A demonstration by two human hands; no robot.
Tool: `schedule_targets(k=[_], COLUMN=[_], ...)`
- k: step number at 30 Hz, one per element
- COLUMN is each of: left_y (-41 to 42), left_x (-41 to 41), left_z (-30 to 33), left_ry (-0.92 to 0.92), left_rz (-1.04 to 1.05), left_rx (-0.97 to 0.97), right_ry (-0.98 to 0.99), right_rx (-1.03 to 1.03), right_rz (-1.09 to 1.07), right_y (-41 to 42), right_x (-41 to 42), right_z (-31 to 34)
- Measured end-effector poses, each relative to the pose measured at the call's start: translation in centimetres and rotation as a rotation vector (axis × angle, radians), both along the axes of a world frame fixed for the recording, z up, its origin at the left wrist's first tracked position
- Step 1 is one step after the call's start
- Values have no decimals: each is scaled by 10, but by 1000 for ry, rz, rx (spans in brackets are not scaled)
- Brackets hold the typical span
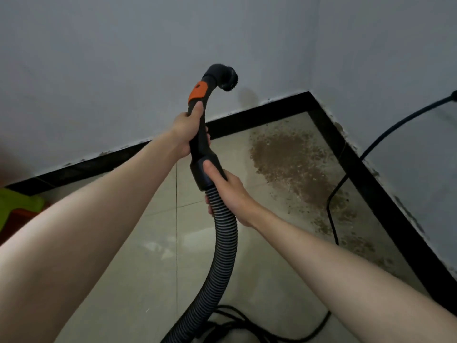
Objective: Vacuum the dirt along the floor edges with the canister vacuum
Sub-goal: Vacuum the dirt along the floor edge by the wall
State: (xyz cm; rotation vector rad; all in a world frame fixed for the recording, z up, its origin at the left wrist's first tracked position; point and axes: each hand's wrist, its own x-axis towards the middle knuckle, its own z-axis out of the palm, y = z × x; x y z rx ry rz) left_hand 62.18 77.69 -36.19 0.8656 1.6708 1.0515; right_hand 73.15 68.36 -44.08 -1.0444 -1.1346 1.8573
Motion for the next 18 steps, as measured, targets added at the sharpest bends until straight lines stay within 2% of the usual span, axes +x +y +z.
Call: schedule_targets(k=[5, 7, 13, 18], left_y=[25, 28, 25, 39], left_x=[-14, -20, -27, -21], left_z=[-2, -29, -132, -188], left_ry=[-85, -135, -442, -512], left_rz=[13, 4, 93, 185], left_rx=[53, 21, -195, -181], right_ry=[-79, -136, -380, -596], right_rx=[98, 104, 11, 78], right_rz=[3, 29, 88, 20], right_y=[28, 30, 37, 50], right_x=[-5, -3, 17, 16], right_z=[2, -16, -74, -116])
